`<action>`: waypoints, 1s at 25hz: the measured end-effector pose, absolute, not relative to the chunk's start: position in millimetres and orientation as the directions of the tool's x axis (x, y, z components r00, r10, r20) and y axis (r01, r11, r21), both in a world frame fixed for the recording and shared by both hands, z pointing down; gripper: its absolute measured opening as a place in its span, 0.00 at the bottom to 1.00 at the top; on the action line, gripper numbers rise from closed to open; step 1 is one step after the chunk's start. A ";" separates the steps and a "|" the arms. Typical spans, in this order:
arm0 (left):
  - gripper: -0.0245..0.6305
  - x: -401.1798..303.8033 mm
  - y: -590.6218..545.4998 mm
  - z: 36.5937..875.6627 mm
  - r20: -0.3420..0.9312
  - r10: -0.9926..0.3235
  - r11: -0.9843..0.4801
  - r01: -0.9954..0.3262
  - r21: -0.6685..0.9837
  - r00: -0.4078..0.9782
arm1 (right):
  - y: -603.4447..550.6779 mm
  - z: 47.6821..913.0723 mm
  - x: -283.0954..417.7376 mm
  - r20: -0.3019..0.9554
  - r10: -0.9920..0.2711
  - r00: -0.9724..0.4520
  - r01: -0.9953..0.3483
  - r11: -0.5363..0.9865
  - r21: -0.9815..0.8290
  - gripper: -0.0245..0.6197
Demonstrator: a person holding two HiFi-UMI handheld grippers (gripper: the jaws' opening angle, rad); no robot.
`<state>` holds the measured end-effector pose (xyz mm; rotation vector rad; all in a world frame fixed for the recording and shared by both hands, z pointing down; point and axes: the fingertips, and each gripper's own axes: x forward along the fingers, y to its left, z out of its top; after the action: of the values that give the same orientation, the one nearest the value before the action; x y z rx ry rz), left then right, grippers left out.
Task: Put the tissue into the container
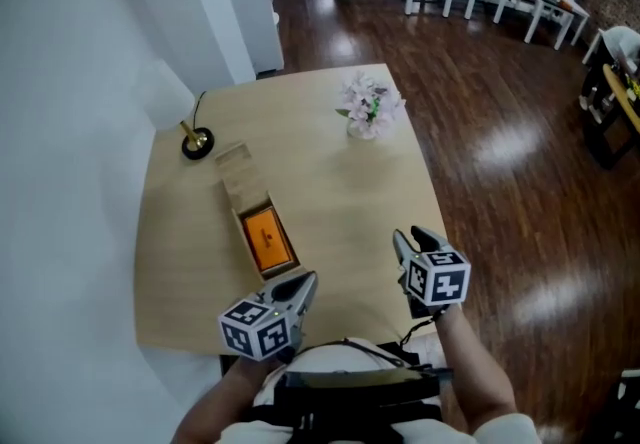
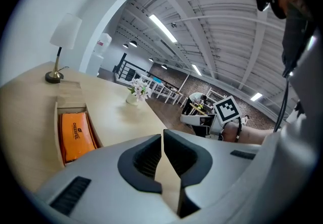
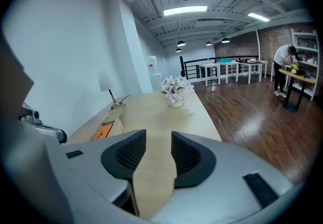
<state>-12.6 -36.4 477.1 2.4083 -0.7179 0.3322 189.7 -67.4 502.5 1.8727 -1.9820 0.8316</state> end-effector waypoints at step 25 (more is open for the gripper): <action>0.04 -35.4 -5.3 470.8 0.416 -0.309 -0.687 -0.503 0.524 0.855 | 3.9 487.6 123.8 0.575 -0.785 -0.232 -0.959 0.084 -0.272 0.04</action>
<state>-35.4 -5.3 470.8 2.3749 -0.5875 0.3893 123.8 3.9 487.6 1.7410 -2.0858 0.8850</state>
